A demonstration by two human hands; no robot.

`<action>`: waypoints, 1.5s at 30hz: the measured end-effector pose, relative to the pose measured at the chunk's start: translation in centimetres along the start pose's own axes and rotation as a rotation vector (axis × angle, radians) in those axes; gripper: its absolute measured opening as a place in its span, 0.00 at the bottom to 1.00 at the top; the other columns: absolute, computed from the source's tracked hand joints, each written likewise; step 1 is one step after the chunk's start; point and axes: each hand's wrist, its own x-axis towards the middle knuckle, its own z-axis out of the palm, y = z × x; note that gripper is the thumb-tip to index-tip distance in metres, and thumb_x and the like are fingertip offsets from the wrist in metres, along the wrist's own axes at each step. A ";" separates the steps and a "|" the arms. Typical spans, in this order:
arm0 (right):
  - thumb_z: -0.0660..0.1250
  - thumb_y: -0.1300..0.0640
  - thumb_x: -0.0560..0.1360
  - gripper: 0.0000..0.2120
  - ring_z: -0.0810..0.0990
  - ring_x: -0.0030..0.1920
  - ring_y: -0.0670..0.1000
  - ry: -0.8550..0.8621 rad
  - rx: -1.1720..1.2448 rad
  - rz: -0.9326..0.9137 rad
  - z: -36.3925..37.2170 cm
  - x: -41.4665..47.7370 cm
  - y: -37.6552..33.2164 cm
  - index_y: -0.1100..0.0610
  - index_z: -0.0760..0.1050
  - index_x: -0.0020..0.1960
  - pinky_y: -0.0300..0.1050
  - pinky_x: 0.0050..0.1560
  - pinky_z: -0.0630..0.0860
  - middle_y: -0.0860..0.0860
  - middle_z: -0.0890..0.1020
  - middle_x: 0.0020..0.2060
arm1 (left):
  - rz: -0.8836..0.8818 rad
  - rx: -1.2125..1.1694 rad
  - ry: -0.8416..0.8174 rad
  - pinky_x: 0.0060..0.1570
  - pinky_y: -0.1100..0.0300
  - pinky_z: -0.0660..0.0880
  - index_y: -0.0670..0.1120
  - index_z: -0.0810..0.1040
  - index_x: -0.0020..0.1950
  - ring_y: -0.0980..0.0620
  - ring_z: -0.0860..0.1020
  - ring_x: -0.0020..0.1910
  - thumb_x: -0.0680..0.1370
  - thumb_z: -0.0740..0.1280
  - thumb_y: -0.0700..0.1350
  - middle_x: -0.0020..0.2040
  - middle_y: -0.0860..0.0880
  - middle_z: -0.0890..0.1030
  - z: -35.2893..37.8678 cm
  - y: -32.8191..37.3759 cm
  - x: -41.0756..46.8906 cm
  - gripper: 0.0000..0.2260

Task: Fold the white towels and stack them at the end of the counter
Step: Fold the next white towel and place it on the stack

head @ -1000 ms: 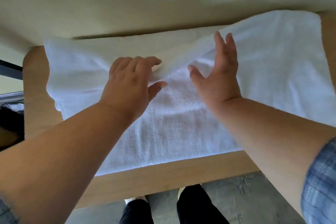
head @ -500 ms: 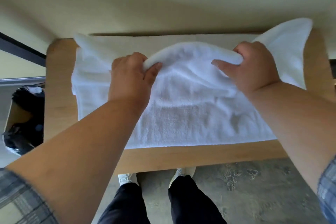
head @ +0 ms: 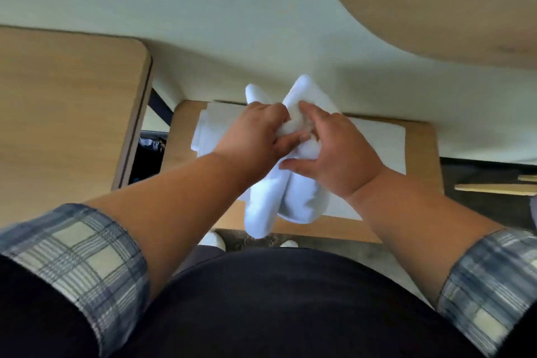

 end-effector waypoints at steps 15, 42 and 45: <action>0.74 0.48 0.70 0.32 0.77 0.43 0.47 0.220 0.129 -0.543 -1.8 4.8 -21.1 0.53 0.70 0.71 0.42 0.47 0.73 0.40 0.73 0.41 | 0.079 0.263 0.413 0.43 0.54 0.68 0.40 0.74 0.40 0.51 0.68 0.43 0.74 0.67 0.59 0.37 0.51 0.72 -20.6 2.7 -8.1 0.21; 0.74 0.47 0.71 0.32 0.72 0.45 0.49 0.227 0.131 -0.594 25.7 13.2 -67.3 0.52 0.71 0.73 0.39 0.49 0.65 0.43 0.76 0.41 | -0.070 0.582 0.419 0.34 0.63 0.59 0.48 0.69 0.42 0.59 0.61 0.40 0.74 0.60 0.64 0.37 0.60 0.66 -59.6 -25.9 -31.9 0.19; 0.72 0.44 0.71 0.33 0.73 0.50 0.50 0.156 0.110 -0.627 29.3 16.5 -70.4 0.49 0.69 0.74 0.39 0.51 0.64 0.44 0.80 0.47 | -0.178 0.581 0.407 0.37 0.72 0.61 0.50 0.70 0.43 0.57 0.63 0.40 0.73 0.61 0.65 0.38 0.61 0.67 -62.5 -30.5 -32.6 0.18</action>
